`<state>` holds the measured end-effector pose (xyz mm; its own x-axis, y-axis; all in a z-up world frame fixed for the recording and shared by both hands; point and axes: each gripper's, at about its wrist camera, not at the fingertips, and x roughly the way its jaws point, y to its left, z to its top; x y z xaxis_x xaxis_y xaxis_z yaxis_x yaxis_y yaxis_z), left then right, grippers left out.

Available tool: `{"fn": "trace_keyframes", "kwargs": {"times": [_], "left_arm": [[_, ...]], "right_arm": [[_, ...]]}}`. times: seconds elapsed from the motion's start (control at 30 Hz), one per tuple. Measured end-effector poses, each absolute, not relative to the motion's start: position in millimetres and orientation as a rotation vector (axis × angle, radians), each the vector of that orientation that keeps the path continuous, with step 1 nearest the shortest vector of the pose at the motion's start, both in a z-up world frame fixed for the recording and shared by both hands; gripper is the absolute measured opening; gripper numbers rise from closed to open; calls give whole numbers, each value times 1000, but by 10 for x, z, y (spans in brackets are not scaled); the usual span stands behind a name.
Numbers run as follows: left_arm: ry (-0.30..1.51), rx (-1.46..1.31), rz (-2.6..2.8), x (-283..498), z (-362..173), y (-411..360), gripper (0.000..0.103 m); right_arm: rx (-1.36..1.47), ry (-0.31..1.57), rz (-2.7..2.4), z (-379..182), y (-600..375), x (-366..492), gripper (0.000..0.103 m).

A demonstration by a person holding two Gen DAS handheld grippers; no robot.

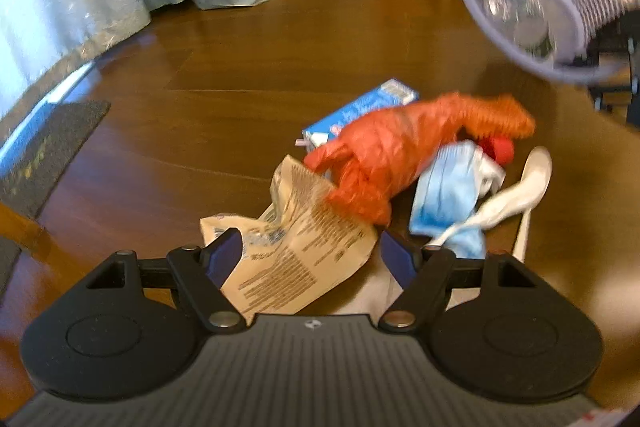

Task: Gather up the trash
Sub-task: 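Grasp the paper snack wrapper with the left tool, then carry the wrapper over the wastebasket and open the left tool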

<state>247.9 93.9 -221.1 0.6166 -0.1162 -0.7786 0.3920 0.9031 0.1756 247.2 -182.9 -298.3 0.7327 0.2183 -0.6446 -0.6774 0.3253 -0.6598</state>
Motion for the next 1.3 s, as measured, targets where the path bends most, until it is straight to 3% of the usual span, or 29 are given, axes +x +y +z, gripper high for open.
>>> {"fn": "trace_keyframes", "kwargs": {"times": [0.23, 0.33, 0.5, 0.7, 0.9, 1.3], "left_arm": [[831, 670, -332, 2397, -2577, 839, 70], [816, 743, -341, 2402, -2662, 778, 64], [813, 851, -341, 2437, -2778, 710, 44], [814, 886, -352, 2455, -2809, 705, 36], [843, 858, -318, 2490, -2778, 749, 2], [790, 761, -256, 2341, -2329, 752, 0]], "right_arm": [[-1089, 492, 617, -2994, -1825, 2476, 3], [-1088, 493, 616, -2992, -1824, 2479, 3], [-1086, 494, 615, -2990, -1824, 2481, 3], [-1086, 493, 615, -2989, -1823, 2483, 3], [-1083, 493, 615, -2989, -1826, 2483, 3], [-1080, 494, 613, -2984, -1828, 2484, 3]]}}
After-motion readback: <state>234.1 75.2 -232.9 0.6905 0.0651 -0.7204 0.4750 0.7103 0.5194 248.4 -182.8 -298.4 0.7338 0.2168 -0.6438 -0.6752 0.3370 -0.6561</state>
